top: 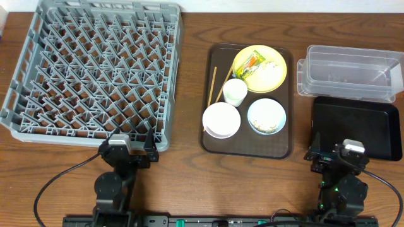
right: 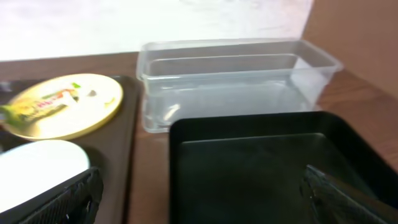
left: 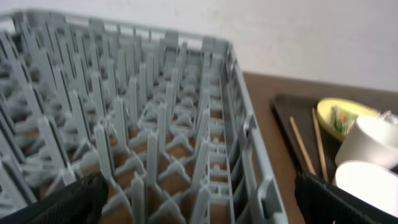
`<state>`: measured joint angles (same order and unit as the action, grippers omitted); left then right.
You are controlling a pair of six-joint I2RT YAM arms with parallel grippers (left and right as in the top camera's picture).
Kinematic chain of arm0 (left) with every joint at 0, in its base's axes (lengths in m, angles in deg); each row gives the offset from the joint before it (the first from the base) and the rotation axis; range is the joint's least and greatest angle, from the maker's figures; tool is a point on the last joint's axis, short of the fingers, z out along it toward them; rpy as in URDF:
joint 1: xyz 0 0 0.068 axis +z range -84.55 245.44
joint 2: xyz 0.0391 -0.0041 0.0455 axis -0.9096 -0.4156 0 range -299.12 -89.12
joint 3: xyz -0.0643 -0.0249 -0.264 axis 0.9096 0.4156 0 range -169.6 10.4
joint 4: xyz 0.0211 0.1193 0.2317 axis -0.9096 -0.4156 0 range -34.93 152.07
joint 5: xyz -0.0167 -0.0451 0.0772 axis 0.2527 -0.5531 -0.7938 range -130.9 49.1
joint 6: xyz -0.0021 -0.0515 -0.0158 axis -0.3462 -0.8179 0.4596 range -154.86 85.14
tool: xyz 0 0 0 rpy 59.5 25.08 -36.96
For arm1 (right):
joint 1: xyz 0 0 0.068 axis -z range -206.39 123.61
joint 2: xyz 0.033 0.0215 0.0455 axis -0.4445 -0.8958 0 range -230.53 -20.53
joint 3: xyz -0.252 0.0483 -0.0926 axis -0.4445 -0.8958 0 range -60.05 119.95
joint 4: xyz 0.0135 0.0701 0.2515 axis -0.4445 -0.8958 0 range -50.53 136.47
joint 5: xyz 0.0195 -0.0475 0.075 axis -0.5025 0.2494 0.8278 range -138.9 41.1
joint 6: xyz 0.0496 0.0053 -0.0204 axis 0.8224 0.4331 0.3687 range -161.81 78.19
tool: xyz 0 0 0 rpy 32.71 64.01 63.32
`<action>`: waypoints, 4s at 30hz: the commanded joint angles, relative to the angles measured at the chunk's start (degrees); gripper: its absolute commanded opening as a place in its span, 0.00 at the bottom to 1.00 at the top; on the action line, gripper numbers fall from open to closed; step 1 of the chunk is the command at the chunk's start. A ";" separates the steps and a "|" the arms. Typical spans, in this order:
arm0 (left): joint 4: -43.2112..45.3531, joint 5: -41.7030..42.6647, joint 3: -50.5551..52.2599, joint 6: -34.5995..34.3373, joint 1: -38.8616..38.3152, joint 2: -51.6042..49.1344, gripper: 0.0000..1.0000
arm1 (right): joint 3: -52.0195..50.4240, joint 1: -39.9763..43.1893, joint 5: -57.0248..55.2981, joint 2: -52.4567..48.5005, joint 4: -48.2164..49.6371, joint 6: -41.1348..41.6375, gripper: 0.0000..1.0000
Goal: Sort waste into correct bins and load items into the dishwasher
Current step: 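Move the right gripper over the yellow plate to the crumpled tissue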
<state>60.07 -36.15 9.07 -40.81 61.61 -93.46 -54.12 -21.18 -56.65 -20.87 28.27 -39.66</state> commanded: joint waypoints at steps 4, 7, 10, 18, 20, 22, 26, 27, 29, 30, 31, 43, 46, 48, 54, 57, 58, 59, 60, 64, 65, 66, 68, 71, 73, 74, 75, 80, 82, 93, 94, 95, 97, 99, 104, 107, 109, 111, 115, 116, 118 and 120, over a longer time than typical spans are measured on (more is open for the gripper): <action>-4.11 2.29 -5.53 -1.25 0.28 -9.73 0.98 | 1.46 -0.35 9.33 -0.87 -2.27 5.31 0.99; -6.03 2.29 -10.88 -1.22 0.28 -16.35 0.98 | 4.24 -0.35 9.33 -3.06 -4.57 6.03 0.99; -8.39 2.29 -16.46 -1.20 0.28 -23.34 0.98 | 7.91 -0.35 9.33 -7.17 -6.56 5.95 0.99; -12.61 2.34 -27.39 -1.22 0.28 -37.97 0.98 | 21.66 -0.35 9.31 -23.82 -13.46 4.96 0.99; -13.07 3.19 -28.41 -1.20 0.28 -39.39 0.98 | 24.81 -0.35 9.33 -27.61 -15.30 4.13 0.99; -14.47 4.76 -29.40 -1.20 0.28 -40.26 0.98 | 28.41 -0.35 9.33 -32.06 -18.23 3.74 0.99; -17.79 5.27 -31.06 -1.18 0.28 -41.00 0.98 | 34.01 -0.35 9.33 -39.95 -23.56 3.76 0.99; -18.08 5.29 -31.28 -1.18 0.28 -40.94 0.98 | 35.56 -0.37 9.35 -42.64 -24.96 3.76 0.99; -18.05 5.29 -31.32 -1.18 0.28 -40.87 0.98 | 37.27 -0.35 9.64 -45.48 -26.82 3.76 0.99; -18.05 5.31 -31.32 -1.20 0.28 -40.87 0.98 | 38.34 -0.37 9.97 -47.04 -28.00 3.78 0.99; -18.12 5.33 -31.32 -1.22 0.28 -40.89 0.98 | 39.41 -0.35 10.82 -48.46 -29.05 3.78 0.99; -15.39 15.37 -31.41 -7.54 0.28 -40.72 0.99 | 44.33 -0.35 16.79 -51.84 -26.58 3.34 0.99; -15.56 13.05 -31.45 -7.69 0.28 -40.74 0.99 | 44.35 -0.35 16.65 -52.06 -25.66 2.27 0.99; -15.54 10.51 -31.45 -7.69 0.28 -40.79 0.98 | 44.52 -0.35 15.47 -52.83 -25.49 1.77 0.99; -20.94 6.27 -33.73 -7.69 0.28 -41.35 0.99 | 48.09 -0.37 15.06 -59.10 -26.73 0.33 0.99; -26.01 4.07 -37.00 -7.69 0.28 -42.71 0.99 | 51.39 -0.39 15.50 -62.95 -28.28 0.31 0.98; -27.65 3.10 -38.32 -7.69 0.28 -43.34 0.99 | 52.89 -0.42 15.85 -64.41 -28.89 -0.15 0.97; -29.59 2.21 -40.00 -7.67 0.28 -44.15 0.99 | 54.31 -0.42 16.48 -65.72 -29.51 -0.72 0.98; -31.15 1.81 -41.46 -7.67 0.28 -44.96 0.99 | 55.78 -0.42 17.14 -67.04 -30.21 -1.25 0.98; -38.07 1.84 -47.21 -7.69 0.28 -49.11 0.99 | 62.01 -0.44 17.75 -72.65 -33.75 -2.05 0.98; -39.54 1.84 -48.26 -7.69 0.28 -50.10 0.99 | 63.25 -0.44 17.97 -73.83 -34.29 -2.10 0.97; -40.85 1.81 -49.27 -7.67 0.28 -51.06 0.99 | 64.22 -0.55 18.40 -74.77 -34.67 -2.36 0.97; -43.19 1.84 -51.10 -7.67 0.28 -52.81 0.99 | 66.38 -1.07 19.61 -76.78 -35.04 -2.67 0.97; -45.48 2.01 -53.64 -7.67 0.28 -54.51 0.99 | 69.13 -2.71 21.53 -79.19 -34.97 -4.02 0.97; -45.48 2.80 -54.82 -7.72 0.28 -54.64 0.99 | 70.44 -4.13 21.27 -80.41 -34.64 -4.48 0.98; -45.27 3.45 -55.41 -7.72 0.28 -54.47 0.99 | 70.71 -4.66 21.27 -80.81 -34.32 -4.61 0.98; -45.05 4.02 -55.84 -7.72 0.28 -54.18 0.99 | 70.79 -5.05 21.20 -81.07 -34.03 -4.57 0.98; -38.27 10.19 -56.87 -7.43 0.28 -52.78 0.98 | 70.79 -5.09 21.09 -81.29 -33.68 -4.35 0.99; -36.72 11.10 -58.03 -7.45 0.28 -53.55 0.99 | 70.79 -4.90 21.09 -81.29 -33.66 -4.35 0.99; -40.63 8.59 -61.99 -7.50 0.28 -57.70 0.99 | 70.79 -6.84 21.31 -82.73 -21.35 -4.04 0.99; -41.86 7.21 -61.99 -7.48 0.28 -57.70 0.99 | 70.79 -7.30 21.35 -83.43 -19.43 -4.57 0.99; -43.19 5.73 -61.99 -7.48 0.28 -57.72 0.98 | 70.79 -7.80 21.33 -84.17 -17.90 -4.85 0.99; -46.36 2.38 -61.99 -7.48 0.28 -57.70 0.99 | 70.79 -9.25 21.33 -86.16 -14.99 -6.16 0.99; -48.06 1.55 -61.96 -7.45 0.28 -57.72 0.99 | 70.79 -10.51 21.27 -88.13 -12.61 -7.28 0.99; -48.94 1.60 -61.96 -7.48 0.28 -57.72 0.98 | 70.79 -12.90 17.03 -94.03 -7.04 -6.62 0.97; -48.96 1.62 -61.96 -7.48 0.28 -57.72 0.99 | 70.79 -14.32 14.73 -98.16 -5.51 -6.49 0.97; -48.98 1.60 -61.96 -7.48 0.28 -57.72 0.99 | 70.79 -15.37 12.09 -100.96 -5.16 -5.18 0.96; -48.98 1.60 -61.96 -7.48 0.28 -57.72 0.99 | 70.79 -16.35 8.61 -103.67 -5.16 -2.86 0.95; -49.03 1.60 -61.96 -7.48 0.28 -57.72 0.99 | 70.79 -17.84 7.32 -108.48 -4.87 -0.22 0.93; -49.03 1.62 -61.96 -7.48 0.28 -57.72 0.99 | 70.79 -18.16 7.15 -109.37 -4.83 0.20 0.92; -49.07 1.62 -61.96 -7.48 0.28 -57.72 0.98 | 70.79 -18.67 5.35 -111.06 -4.52 2.03 0.90; -49.37 1.62 -61.96 -7.48 0.28 -57.72 0.99 | 70.79 -19.10 2.10 -112.59 -4.31 5.22 0.89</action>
<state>11.09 -33.81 -51.80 -48.38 61.61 -151.28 15.76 -39.48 -49.24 -132.01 23.59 -39.75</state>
